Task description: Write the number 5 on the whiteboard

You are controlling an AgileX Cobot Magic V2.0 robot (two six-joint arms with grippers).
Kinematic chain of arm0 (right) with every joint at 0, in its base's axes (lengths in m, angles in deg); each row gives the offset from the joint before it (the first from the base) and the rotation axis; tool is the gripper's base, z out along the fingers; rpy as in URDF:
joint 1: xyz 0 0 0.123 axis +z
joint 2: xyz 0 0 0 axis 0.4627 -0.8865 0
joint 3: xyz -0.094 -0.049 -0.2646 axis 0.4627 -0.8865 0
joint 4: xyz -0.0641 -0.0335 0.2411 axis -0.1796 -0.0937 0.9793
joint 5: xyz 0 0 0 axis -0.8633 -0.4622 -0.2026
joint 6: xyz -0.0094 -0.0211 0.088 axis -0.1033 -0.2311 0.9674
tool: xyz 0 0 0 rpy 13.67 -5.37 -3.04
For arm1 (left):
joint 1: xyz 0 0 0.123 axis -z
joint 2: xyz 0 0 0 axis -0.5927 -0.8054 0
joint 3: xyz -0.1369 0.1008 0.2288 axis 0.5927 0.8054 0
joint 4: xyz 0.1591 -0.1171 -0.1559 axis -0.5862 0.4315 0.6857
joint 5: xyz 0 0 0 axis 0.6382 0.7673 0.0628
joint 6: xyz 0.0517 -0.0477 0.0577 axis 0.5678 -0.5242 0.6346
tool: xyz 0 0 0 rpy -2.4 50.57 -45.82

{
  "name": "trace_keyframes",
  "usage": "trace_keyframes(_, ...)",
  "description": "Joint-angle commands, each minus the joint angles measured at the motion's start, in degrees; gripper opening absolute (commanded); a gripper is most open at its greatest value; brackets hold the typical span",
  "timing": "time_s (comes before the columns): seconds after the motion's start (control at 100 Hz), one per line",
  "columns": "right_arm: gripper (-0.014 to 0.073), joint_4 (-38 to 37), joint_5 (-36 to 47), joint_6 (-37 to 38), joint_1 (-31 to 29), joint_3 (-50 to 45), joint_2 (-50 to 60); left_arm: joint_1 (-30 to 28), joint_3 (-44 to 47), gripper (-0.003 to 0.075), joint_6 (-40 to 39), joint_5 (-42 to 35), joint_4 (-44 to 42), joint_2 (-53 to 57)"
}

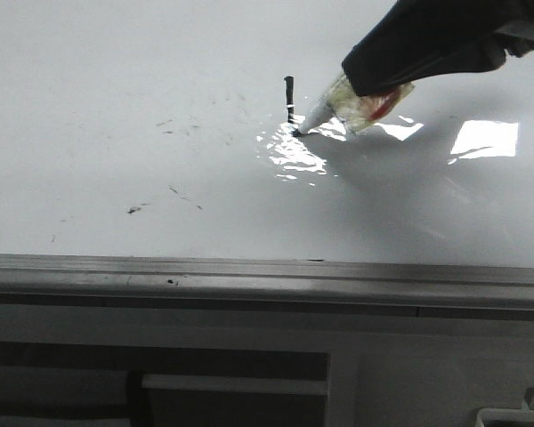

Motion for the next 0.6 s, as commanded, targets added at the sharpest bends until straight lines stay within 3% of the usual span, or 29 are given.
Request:
trace_keyframes(0.0, -0.0041, -1.83, 0.87, -0.04, -1.92, 0.79, 1.37, 0.00, -1.61, -0.0020, -0.06, -2.24, 0.92, -0.04)
trace_keyframes(0.38, -0.0041, -1.87, -7.21, 3.56, -5.73, 0.57, 5.63, 0.00, -1.61, -0.0020, -0.06, -1.85, 1.02, -0.04)
trace_keyframes(0.59, -0.0041, 0.56, -5.32, 4.94, -5.73, -1.78, 4.45, 0.00, -1.61, -0.0020, -0.06, -1.83, 1.02, -0.04)
